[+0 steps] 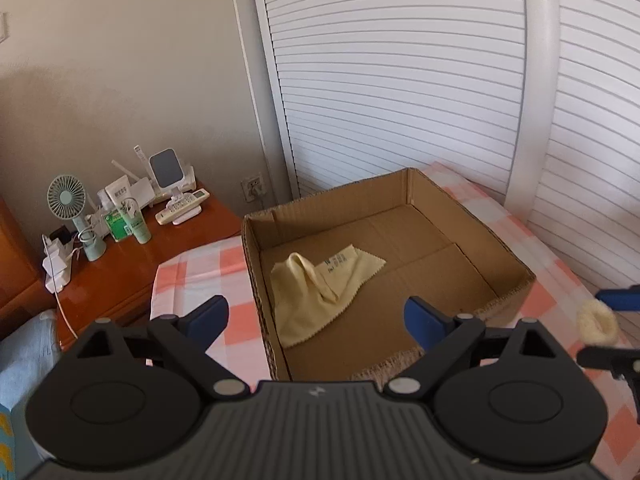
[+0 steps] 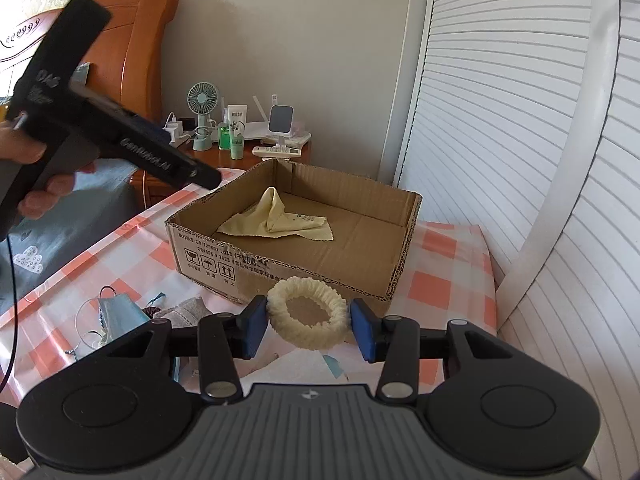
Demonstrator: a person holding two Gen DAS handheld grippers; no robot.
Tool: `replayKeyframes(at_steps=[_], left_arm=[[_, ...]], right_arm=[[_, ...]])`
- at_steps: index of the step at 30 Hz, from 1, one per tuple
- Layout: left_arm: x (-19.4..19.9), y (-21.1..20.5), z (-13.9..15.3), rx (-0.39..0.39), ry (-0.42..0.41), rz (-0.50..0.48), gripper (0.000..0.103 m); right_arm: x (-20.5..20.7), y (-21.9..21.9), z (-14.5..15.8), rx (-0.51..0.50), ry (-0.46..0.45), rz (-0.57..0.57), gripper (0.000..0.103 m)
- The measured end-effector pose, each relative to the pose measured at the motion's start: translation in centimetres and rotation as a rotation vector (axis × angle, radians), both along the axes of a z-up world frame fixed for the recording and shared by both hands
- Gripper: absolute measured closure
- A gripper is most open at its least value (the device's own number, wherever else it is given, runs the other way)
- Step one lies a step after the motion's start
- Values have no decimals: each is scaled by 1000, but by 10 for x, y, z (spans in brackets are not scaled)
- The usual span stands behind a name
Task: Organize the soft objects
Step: 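Carry the yellow cloth into the box and release it with the left gripper, then lower the cream ring into the box and open the right gripper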
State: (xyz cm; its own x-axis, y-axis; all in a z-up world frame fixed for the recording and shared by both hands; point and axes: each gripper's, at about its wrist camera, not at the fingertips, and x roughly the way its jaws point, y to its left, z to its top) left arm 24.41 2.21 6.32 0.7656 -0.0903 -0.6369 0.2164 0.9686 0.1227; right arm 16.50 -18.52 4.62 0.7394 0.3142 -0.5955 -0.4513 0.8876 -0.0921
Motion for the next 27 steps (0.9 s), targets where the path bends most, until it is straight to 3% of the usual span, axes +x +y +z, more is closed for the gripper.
replayKeyframes(at_steps=[6,13,22,27], left_arm=[[-65,8,-3,-54,-15,34,2],[-118,16,-17,-86,-57,92,2],[-130,19,-36,-20,-54,117,2],[-129,31,-43,-64,-19,131,2]], right_arm=[[3,6,4,9,12,1,53],[27,12,11,9,6,-24,53],[108,41,5,-43,21,-38,53],[167,55,-8,-63,54,-74,52]])
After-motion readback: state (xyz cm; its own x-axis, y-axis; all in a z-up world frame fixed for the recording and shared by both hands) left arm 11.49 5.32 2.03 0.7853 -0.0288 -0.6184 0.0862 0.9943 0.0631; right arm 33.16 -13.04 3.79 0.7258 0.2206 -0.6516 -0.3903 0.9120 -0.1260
